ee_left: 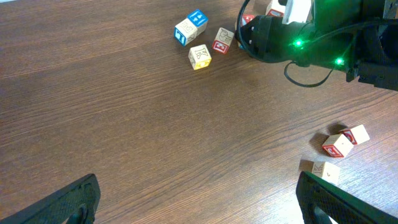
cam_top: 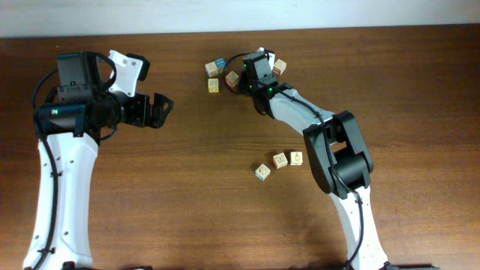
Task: Rotate 4 blocks
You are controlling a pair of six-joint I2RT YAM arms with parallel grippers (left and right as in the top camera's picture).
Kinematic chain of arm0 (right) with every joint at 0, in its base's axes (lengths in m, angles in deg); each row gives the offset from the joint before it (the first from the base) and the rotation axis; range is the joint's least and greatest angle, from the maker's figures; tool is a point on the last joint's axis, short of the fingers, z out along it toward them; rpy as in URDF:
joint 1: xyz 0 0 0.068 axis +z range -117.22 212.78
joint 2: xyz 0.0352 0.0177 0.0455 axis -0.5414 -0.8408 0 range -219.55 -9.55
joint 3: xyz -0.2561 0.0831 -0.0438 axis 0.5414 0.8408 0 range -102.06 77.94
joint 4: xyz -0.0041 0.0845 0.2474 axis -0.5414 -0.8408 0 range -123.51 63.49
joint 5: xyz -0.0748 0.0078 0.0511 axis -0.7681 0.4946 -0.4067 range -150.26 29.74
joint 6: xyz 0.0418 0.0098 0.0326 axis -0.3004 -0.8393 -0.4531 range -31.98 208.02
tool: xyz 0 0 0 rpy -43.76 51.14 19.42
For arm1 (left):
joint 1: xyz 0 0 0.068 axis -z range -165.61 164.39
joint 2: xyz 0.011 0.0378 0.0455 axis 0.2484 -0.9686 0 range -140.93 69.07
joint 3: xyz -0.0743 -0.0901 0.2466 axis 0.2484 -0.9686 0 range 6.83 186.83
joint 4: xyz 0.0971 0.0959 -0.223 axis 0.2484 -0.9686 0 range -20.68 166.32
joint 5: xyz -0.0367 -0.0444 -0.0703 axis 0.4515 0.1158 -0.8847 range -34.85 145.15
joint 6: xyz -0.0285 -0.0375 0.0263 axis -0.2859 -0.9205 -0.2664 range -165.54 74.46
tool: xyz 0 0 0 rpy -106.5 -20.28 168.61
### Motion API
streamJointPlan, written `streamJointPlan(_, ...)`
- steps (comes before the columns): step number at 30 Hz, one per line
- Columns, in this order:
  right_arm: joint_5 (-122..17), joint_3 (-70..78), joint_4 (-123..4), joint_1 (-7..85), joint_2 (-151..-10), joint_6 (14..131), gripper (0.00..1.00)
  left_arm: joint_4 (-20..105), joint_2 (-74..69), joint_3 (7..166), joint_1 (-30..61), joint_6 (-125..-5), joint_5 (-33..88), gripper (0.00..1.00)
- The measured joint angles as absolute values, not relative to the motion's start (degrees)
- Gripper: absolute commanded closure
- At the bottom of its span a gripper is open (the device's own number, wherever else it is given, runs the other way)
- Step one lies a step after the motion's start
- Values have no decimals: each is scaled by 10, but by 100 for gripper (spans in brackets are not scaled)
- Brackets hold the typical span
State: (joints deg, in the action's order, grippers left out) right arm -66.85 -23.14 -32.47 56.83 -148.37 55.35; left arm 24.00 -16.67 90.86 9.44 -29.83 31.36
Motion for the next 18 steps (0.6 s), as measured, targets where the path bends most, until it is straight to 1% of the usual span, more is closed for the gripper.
streamJointPlan(1,-667,-231,-326,568,-1484,555,78,240,-167,909,94,-298,314,1)
streamJointPlan(5,-662,-233,-335,568,-1483,573,78,240,-167,909,94,-298,314,1)
streamJointPlan(7,-653,-235,-368,568,-1474,578,77,240,-167,909,94,-298,314,1)
streamJointPlan(8,-626,-232,-397,568,-1458,583,77,240,-167,909,94,-298,314,1)
streamJointPlan(11,-509,-231,-567,568,-1322,587,76,241,-167,909,94,-298,314,1)
streamJointPlan(12,-479,-237,-649,568,-1279,587,76,242,-167,909,94,-298,314,1)
streamJointPlan(14,-446,-241,-800,570,-1224,592,76,238,-167,909,94,-298,313,1)
streamJointPlan(15,-441,-241,-862,574,-1223,605,76,240,-167,909,94,-298,314,1)
streamJointPlan(16,-441,-234,-906,584,-1230,621,75,240,-167,909,94,-298,314,1)
streamJointPlan(17,-442,-220,-921,605,-1235,632,75,240,-167,909,94,-298,314,1)
streamJointPlan(18,-443,-185,-909,635,-1237,640,75,240,-167,909,94,-298,314,1)
